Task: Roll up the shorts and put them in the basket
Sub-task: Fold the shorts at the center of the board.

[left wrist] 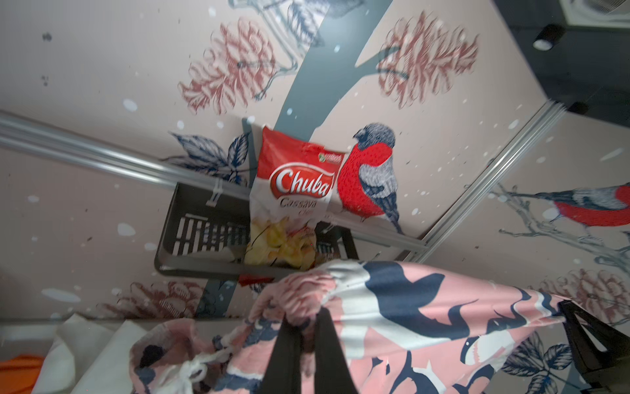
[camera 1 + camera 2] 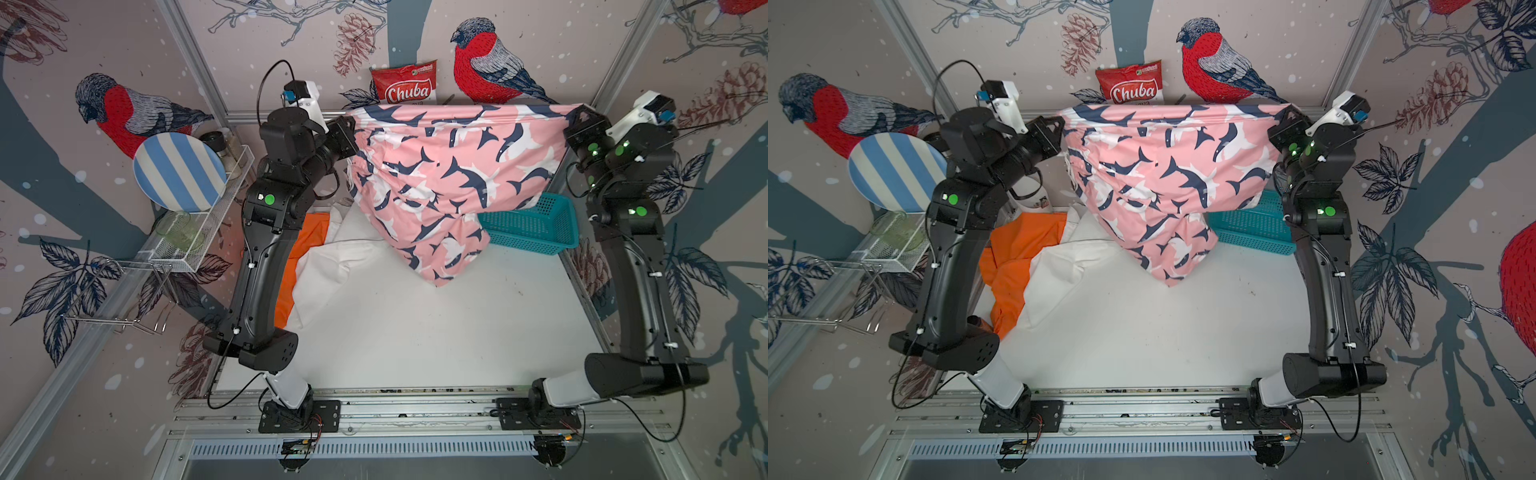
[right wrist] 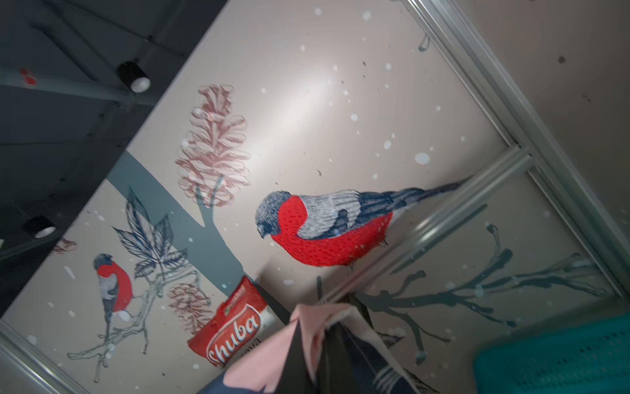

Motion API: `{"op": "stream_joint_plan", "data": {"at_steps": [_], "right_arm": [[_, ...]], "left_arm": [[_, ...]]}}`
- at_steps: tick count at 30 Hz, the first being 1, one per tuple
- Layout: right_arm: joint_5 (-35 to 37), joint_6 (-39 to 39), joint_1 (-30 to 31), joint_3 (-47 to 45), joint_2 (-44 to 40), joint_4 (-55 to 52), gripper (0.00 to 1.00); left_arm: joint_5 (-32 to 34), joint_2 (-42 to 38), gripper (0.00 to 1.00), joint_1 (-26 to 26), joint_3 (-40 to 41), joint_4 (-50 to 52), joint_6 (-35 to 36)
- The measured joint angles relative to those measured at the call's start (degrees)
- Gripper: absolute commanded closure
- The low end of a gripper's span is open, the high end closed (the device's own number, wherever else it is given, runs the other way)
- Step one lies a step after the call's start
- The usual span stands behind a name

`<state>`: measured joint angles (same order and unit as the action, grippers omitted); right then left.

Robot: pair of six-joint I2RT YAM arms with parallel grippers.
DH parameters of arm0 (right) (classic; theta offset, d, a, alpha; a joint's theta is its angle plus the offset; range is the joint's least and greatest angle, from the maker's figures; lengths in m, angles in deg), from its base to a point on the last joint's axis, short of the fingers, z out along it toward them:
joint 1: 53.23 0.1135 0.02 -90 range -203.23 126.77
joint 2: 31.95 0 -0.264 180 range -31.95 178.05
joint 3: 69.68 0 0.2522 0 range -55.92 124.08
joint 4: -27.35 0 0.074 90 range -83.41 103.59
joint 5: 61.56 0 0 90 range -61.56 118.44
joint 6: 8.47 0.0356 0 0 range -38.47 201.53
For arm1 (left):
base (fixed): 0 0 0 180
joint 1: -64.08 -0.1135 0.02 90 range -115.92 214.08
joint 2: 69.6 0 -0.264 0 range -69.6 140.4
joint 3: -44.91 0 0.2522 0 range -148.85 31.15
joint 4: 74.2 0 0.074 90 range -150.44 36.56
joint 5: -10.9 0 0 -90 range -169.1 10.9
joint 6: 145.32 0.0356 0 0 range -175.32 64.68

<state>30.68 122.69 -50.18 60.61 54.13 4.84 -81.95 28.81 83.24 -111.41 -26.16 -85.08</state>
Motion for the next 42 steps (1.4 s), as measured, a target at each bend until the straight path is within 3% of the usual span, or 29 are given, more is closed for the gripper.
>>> {"op": "stream_joint_plan", "data": {"at_steps": [3,6,8,17,21,24,28,32,37,42], "right_arm": [[-3.5,1.2,-0.7,4.7,0.3,0.2,1.00],[-6.1,1.2,-1.1,1.2,-4.1,-0.7,1.00],[-7.8,1.0,-1.5,-6.8,-10.0,-0.5,1.00],[-15.2,-0.3,-2.1,-53.7,-44.4,-7.9,1.00],[-16.3,-0.3,-2.2,-66.8,-58.9,-16.6,1.00],[-16.3,-0.3,-2.3,-72.1,-66.8,-23.8,1.00],[-15.6,0.8,-2.4,-73.5,-71.9,-30.1,1.00],[-15.3,0.7,-2.5,-73.7,-70.2,-30.4,1.00],[-17.4,-0.4,-2.4,-76.3,-58.6,-23.3,1.00],[-19.0,-1.3,0.5,-75.1,-40.1,-11.3,1.00]], "left_arm": [[-2.3,-1.4,1.00,-1.1,-1.9,-0.2,-0.3],[-3.2,-7.0,1.00,-1.4,5.5,-1.0,-0.3],[-3.5,-12.8,1.00,-1.5,15.0,-2.0,-0.4],[-6.4,-45.3,1.00,-1.9,75.4,-7.0,-6.8],[-12.0,-57.7,1.00,-2.1,98.1,-7.7,-12.4],[-15.9,-66.4,1.00,-2.1,109.5,-6.4,-16.9],[-18.6,-74.0,1.00,-2.1,114.5,-4.0,-20.0],[-19.4,-73.5,1.00,-2.1,114.7,-2.6,-21.0],[-17.8,-68.3,1.00,-2.1,114.9,-1.0,-21.0],[-14.4,-62.7,1.00,-2.7,114.3,-1.6,-21.5]]}}
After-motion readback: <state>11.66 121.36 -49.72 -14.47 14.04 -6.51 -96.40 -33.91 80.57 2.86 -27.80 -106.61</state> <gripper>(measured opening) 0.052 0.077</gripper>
